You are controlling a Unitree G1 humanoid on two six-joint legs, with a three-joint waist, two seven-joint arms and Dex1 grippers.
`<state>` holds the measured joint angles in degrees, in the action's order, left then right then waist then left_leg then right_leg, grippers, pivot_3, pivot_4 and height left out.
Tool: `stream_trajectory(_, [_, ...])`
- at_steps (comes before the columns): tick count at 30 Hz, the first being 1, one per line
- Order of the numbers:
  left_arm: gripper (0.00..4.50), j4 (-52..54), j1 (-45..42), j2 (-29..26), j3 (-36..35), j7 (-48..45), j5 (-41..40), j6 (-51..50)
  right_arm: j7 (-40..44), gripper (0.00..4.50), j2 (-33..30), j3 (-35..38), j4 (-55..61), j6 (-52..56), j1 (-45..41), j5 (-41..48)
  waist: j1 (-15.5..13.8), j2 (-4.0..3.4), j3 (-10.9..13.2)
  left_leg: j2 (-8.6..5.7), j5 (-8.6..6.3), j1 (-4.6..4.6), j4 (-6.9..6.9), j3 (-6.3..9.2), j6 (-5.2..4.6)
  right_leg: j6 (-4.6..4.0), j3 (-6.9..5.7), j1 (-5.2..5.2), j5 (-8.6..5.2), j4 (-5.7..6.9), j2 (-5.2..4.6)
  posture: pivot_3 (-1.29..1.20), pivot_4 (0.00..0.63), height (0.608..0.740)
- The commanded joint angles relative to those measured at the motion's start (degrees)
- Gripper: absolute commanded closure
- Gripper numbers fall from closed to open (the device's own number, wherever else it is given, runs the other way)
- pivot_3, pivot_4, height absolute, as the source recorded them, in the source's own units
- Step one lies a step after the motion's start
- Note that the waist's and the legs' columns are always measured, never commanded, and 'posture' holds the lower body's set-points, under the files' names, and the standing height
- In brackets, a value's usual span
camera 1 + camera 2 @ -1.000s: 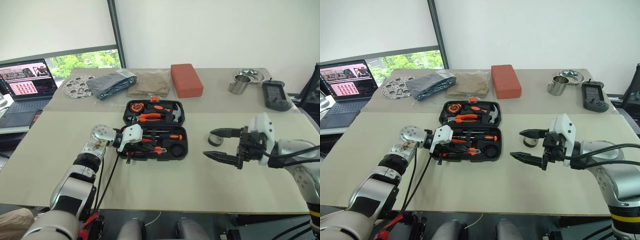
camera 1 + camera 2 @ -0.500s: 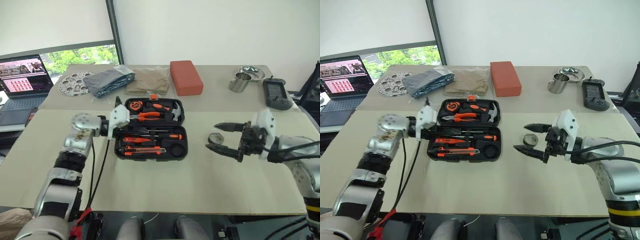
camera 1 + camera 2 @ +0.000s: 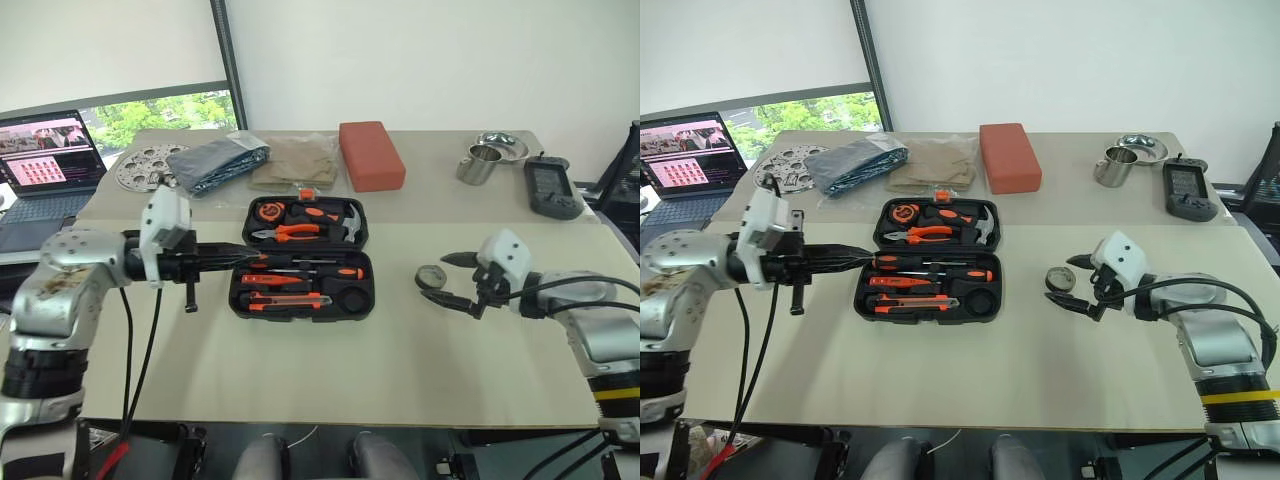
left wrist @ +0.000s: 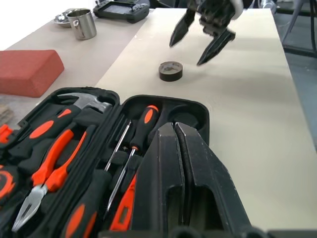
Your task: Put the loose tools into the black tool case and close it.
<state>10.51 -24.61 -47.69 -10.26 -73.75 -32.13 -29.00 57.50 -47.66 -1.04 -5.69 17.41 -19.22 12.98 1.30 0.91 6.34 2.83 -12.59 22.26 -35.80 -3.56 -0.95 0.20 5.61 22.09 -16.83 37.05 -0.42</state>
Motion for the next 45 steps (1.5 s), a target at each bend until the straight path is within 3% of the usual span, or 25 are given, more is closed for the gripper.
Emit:
stream_trajectory(1, [4.4,3.9,1.1,-1.9,-3.5,1.3,-3.9,-2.0,1.7,0.0,-0.5,-1.2,-2.2,-2.1,-2.9,-2.1,-0.1,0.0,0.0,0.0,0.0,0.0,0.0,0.0,0.0,-0.01,0.0,0.0,0.01,-0.01,0.0,0.0,0.15,0.74])
stream_trajectory(15, [4.4,4.5,2.3,-3.7,-2.1,1.3,-4.7,-1.5,6.9,0.0,1.9,-8.5,-13.1,-2.6,-12.9,-7.8,0.1,-0.01,0.0,-0.01,0.0,-0.02,0.02,-0.07,0.0,-0.15,0.01,0.02,0.07,-0.02,0.0,0.0,0.15,0.74])
stream_trajectory(20, [4.5,5.0,2.7,-4.1,-1.6,0.6,-5.8,-3.0,9.2,1.48,2.5,-10.7,-17.0,-2.1,-16.9,-10.0,0.1,-0.02,0.0,-0.01,0.0,-0.03,0.03,-0.08,0.0,-0.17,0.01,0.04,0.06,-0.01,0.01,0.0,0.15,0.74])
stream_trajectory(23, [3.8,5.1,2.7,-4.6,-1.3,0.8,-6.0,-4.0,9.7,2.48,2.8,-11.5,-18.3,-1.9,-18.0,-11.2,0.1,-0.02,0.0,0.0,0.0,-0.02,0.03,-0.08,0.0,-0.18,0.01,0.04,0.06,-0.01,0.01,0.0,0.15,0.74])
stream_trajectory(28, [1.83,4.8,2.0,-5.2,-0.7,1.7,-5.8,-4.8,9.7,4.27,3.3,-11.7,-20.2,-2.6,-19.1,-12.7,0.1,-0.03,0.0,-0.01,0.0,-0.02,0.03,-0.07,0.0,-0.18,0.01,0.04,0.06,-0.01,0.0,0.0,0.15,0.74])
stream_trajectory(29, [1.41,4.7,1.8,-5.2,-0.7,1.7,-5.9,-4.9,9.7,4.49,3.4,-11.7,-20.3,-2.6,-19.1,-12.9,0.1,-0.03,0.0,-0.01,0.0,-0.03,0.03,-0.08,0.0,-0.18,0.02,0.04,0.06,-0.01,0.0,0.0,0.15,0.74])
stream_trajectory(33, [0.06,4.7,1.4,-5.3,-0.6,1.2,-6.5,-5.1,10.0,4.5,3.4,-11.4,-20.0,-2.3,-19.0,-13.0,0.1,-0.03,0.0,-0.01,0.0,-0.02,0.03,-0.07,0.0,-0.18,0.0,0.05,0.06,-0.01,0.0,0.0,0.15,0.74])
stream_trajectory(39, [0.06,4.2,2.0,-6.0,-0.6,0.7,-6.6,-4.8,10.8,4.5,2.6,-11.0,-16.2,-2.1,-19.2,-12.7,0.1,-0.03,0.0,-0.01,0.0,-0.03,0.03,-0.07,0.0,-0.18,0.01,0.05,0.06,0.0,0.01,0.0,0.15,0.74])
stream_trajectory(45, [0.06,4.4,5.2,-7.6,-1.1,0.2,-5.9,-4.4,15.9,4.5,4.1,-13.3,0.8,4.2,-20.5,-9.4,0.8,-0.14,0.1,0.02,0.0,-0.03,0.06,-0.06,0.0,-0.19,0.01,0.08,0.06,0.04,0.02,0.0,0.15,0.74])
